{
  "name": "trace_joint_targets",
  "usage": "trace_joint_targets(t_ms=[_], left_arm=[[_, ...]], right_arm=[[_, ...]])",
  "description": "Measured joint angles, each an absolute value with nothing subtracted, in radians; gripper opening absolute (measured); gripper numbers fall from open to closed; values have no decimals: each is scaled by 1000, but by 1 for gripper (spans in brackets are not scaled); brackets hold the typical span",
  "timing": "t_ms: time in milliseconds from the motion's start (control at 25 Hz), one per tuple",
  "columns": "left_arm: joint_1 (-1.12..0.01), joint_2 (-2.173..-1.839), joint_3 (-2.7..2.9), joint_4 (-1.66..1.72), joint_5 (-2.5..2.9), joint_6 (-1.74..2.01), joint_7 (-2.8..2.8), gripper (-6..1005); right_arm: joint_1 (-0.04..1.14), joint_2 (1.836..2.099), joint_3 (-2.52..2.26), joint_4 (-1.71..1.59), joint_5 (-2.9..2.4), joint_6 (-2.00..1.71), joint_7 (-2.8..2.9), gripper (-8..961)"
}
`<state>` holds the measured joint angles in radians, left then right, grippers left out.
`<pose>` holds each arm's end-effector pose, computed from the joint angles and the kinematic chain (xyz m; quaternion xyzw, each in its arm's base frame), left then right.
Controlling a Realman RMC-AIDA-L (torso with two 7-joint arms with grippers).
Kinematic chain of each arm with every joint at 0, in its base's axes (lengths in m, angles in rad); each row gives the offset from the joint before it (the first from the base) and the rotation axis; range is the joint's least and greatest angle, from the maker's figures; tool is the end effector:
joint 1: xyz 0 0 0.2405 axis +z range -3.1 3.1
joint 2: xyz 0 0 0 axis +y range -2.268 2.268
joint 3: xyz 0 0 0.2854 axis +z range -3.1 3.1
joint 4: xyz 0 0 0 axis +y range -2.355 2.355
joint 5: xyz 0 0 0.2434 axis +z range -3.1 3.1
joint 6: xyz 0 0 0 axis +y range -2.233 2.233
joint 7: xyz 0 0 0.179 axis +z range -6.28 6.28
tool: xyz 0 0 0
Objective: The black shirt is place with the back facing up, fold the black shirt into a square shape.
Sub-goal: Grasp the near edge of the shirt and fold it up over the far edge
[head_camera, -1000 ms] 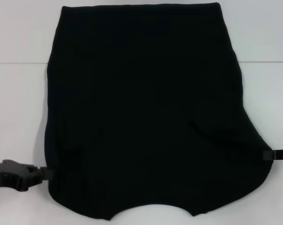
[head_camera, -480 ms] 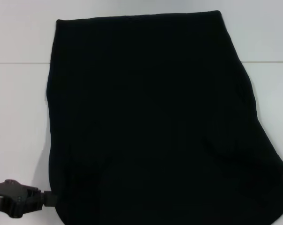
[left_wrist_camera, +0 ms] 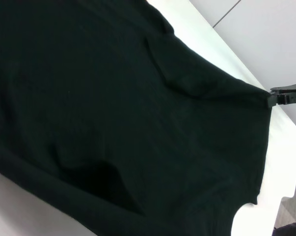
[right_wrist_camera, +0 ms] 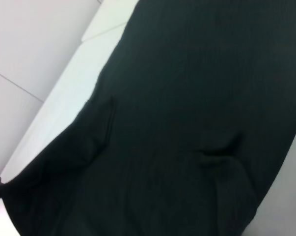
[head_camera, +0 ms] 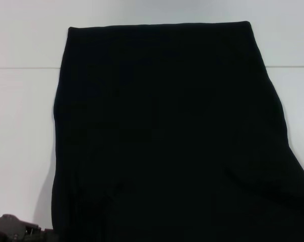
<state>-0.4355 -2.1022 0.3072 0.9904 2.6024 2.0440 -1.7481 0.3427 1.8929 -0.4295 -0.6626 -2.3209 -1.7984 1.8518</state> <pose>-0.3563 0.2719 0.0212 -0.8894 -0.4425 -0.1143 0.0131 0.4126 0.2841 0.0528 -0.8269 0.5283 0.1704 0.0897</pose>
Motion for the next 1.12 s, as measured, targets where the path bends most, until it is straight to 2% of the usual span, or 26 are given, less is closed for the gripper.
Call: trace_joint_targets(t_ms=[200, 480, 720, 920, 1120], left_arm=[[-486, -2088, 306, 963, 2584, 2015, -1760, 63], [-619, -2039, 305, 844, 2503, 1874, -1796, 63], [-718, -2001, 307, 730, 2402, 1661, -1840, 62], [-789, -1997, 314, 643, 2378, 1368, -1852, 64], [-835, -2006, 318, 577, 2377, 1142, -1846, 63]], right_arm=[[387, 1906, -405, -640, -2295, -1798, 1811, 35], [494, 1927, -342, -597, -2239, -1725, 1773, 38], [574, 1931, -331, -543, -2160, -1559, 1783, 40], [649, 1945, -337, -460, -2114, -1350, 1774, 42], [731, 1973, -354, -400, -2108, -1133, 1769, 44]])
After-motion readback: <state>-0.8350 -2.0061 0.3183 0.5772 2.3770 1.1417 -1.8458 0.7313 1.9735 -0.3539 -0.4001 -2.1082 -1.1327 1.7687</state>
